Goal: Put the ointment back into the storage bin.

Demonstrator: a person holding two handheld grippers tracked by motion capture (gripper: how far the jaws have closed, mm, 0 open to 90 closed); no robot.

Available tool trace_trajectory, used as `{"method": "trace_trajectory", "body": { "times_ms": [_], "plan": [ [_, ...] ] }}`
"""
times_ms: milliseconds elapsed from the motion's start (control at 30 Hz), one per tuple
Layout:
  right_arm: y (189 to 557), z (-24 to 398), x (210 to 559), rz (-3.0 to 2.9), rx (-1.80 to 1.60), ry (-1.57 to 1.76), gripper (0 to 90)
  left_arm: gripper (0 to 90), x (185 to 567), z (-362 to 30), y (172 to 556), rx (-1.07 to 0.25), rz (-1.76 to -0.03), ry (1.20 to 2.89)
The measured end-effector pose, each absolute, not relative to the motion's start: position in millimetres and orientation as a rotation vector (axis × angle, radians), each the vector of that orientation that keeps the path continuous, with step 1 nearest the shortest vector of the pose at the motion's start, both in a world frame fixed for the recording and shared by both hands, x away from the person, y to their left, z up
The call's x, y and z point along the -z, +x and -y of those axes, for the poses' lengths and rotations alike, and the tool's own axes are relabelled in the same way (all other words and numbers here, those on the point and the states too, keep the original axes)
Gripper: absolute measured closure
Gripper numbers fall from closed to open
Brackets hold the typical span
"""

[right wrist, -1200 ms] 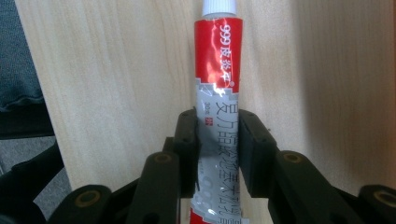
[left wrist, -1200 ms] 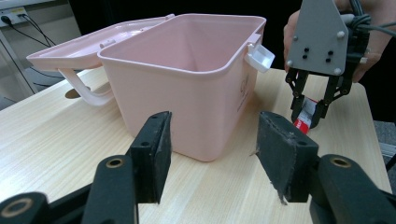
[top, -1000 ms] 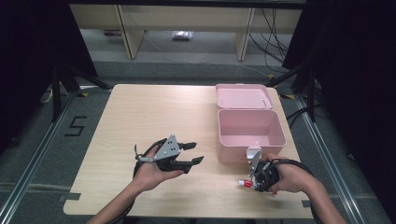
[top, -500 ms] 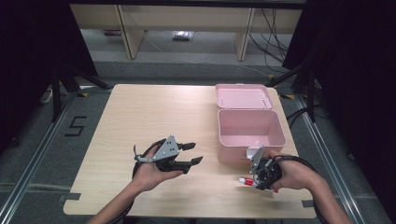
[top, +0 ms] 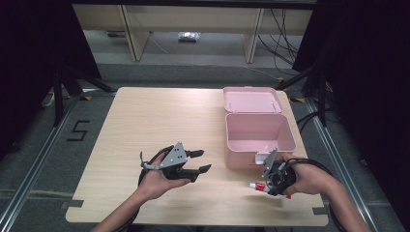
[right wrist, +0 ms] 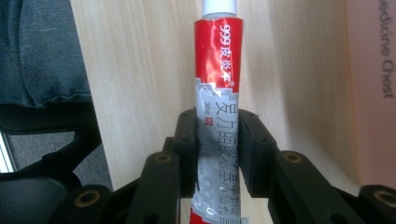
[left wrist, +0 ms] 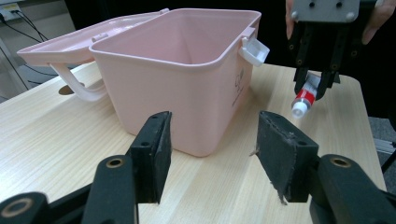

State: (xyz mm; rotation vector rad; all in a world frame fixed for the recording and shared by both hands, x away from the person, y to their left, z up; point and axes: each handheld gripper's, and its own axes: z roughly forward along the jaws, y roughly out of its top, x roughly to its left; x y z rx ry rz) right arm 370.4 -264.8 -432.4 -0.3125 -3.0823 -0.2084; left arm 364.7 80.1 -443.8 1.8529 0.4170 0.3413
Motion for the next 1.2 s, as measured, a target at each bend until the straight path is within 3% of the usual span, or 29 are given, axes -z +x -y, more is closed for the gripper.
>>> {"method": "trace_trajectory", "body": {
  "times_ms": [1200],
  "plan": [
    [373, 264, 405, 3.122, 0.155, -0.230, 72.0, 44.8, 441, -80, 363, -0.341, -0.412, 1.856]
  ]
}}
